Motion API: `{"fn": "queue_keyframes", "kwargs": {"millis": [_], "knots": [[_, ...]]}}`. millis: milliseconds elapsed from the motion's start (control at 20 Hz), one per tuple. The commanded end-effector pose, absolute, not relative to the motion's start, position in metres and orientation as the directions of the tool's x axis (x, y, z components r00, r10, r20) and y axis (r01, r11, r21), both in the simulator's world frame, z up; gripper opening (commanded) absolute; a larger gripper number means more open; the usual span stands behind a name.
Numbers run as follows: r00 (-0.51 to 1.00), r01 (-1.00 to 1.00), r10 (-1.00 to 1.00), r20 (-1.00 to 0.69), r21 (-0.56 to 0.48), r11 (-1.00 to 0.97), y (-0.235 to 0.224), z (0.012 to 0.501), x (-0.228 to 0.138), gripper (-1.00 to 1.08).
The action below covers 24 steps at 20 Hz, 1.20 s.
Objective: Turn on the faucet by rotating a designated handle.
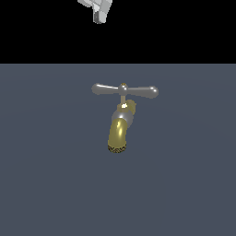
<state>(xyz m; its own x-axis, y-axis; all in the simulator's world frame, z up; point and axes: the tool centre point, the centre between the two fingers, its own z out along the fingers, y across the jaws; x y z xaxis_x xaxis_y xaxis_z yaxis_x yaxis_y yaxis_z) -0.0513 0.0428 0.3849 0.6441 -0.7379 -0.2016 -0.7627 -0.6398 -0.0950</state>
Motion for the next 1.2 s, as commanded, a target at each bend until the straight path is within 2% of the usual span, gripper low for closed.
{"fn": "queue_keyframes", "kwargs": {"millis": [0, 550, 1150], "knots": [[0.586, -0.808, -0.784, -0.207, -0.079, -0.583, 0.045, 0.373, -0.037, -1.00], [0.307, -0.950, -0.934, -0.184, -0.005, -0.312, 0.052, 0.316, 0.020, -1.00], [-0.009, -0.999, -0.996, -0.090, 0.032, 0.007, 0.061, 0.249, 0.073, -1.00]]}}
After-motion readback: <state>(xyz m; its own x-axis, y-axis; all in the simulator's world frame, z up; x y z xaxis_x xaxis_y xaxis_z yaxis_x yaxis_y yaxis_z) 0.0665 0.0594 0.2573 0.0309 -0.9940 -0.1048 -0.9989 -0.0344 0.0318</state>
